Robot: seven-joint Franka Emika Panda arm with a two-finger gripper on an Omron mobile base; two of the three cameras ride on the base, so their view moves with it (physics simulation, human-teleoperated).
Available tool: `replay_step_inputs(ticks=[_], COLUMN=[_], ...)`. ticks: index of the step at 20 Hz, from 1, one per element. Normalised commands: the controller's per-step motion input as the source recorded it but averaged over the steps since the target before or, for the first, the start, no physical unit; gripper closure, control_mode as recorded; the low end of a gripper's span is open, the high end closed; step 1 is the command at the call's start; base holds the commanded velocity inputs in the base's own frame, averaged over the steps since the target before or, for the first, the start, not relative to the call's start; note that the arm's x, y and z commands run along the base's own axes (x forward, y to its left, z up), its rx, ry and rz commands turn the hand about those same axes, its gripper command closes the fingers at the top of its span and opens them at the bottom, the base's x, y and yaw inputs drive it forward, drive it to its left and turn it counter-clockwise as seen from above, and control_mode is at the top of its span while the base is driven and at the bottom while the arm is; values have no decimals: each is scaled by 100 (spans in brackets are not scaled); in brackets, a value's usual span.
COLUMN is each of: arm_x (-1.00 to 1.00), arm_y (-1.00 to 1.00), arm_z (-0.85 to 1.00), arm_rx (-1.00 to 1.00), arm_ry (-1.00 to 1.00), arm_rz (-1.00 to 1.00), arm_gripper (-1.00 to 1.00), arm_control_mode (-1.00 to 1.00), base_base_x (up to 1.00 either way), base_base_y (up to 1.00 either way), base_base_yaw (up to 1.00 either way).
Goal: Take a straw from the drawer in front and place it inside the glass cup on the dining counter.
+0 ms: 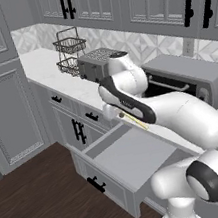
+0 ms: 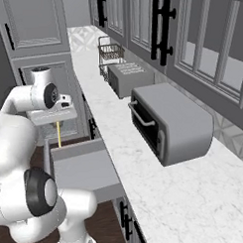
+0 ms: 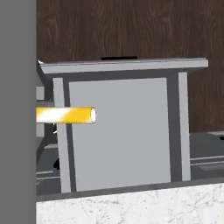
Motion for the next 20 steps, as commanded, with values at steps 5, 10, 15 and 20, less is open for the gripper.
replay_step_inputs(ticks=[5, 10, 15, 20], arm_x=[-56, -30, 0, 0], arm_y=[-13, 0, 0, 0], arm_z=[56, 10, 0, 0], arm_rx=[1, 0, 0, 0], arm_ry=[0, -1, 0, 0], arm_rz=[-8, -1, 0, 0], arm_gripper=[100, 100, 100, 100], arm_control_mode=[-100, 100, 100, 100], base_base_x=[0, -60, -100, -41], base_base_y=[0, 0, 47, 93], base_base_yaw=[0, -5, 3, 62])
